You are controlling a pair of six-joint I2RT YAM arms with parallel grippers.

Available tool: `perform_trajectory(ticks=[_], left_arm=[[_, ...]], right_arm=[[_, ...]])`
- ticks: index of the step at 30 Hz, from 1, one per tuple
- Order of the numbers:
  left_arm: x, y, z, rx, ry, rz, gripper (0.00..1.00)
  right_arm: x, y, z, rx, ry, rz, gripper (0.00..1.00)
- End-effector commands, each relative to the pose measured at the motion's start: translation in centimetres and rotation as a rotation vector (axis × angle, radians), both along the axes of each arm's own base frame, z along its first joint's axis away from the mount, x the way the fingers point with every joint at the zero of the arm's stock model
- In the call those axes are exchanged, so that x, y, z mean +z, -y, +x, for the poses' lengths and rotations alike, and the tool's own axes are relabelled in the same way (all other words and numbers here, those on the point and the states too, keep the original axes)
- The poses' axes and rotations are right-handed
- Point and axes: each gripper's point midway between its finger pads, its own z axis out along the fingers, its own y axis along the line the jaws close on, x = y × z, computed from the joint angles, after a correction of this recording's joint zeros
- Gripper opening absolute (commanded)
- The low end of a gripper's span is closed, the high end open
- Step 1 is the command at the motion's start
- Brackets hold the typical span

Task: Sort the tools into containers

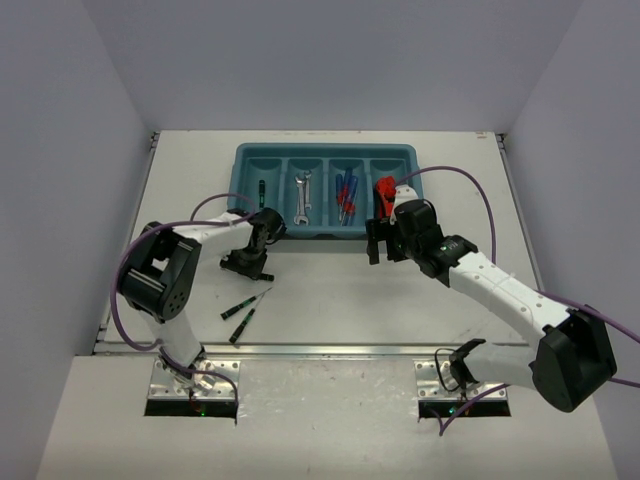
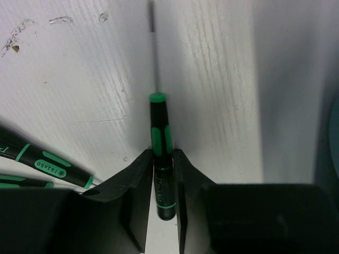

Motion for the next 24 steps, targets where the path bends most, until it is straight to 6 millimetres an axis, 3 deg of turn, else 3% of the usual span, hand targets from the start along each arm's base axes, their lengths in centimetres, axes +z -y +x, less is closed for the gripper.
perform_trajectory(ticks=[1,4,9,14,16,19,21,23,24], left_arm=[[-0.3,-0.3,0.6,0.035,0.024,-0.026,0.13],[-0.2,-0.7,0.6,0.046,0.035,-0.055,0.01],[0.9,-2.1,0.9,0.070,0.080,-0.048,0.00],[5.1,-5.7,0.2,0.145,0.186,0.065,0.00],[7.4,-7.3,0.3,0.140,0.248,0.133,0.00],[13.7,-8.7,3.1,-0.067,0.440,0.265,0.00],[17.9,-7.3,6.8,-0.204,0.652,0.291,0.00],[20.8,-5.9,8.3,-0.489,0.732,0.372,0.00],[23.2,-4.7,9.5,-0.561,0.837,0.375,0.00]], right_arm=[[0.5,0.0,0.9,-0.009,0.036,0.006,0.99],[0.5,-0.1,0.9,-0.006,0.034,0.006,0.99],[0.5,-0.1,0.8,-0.006,0.031,0.008,0.99],[0.4,-0.2,0.8,-0.002,0.029,0.010,0.99],[0.5,-0.2,0.8,-0.002,0.030,0.010,0.99],[0.4,-0.2,0.8,-0.003,0.030,0.010,0.99],[0.4,-0.2,0.9,-0.002,0.029,0.011,0.99],[0.4,-0.3,0.9,-0.002,0.027,0.009,0.99],[0.3,-0.3,0.9,-0.002,0.026,0.006,0.99]])
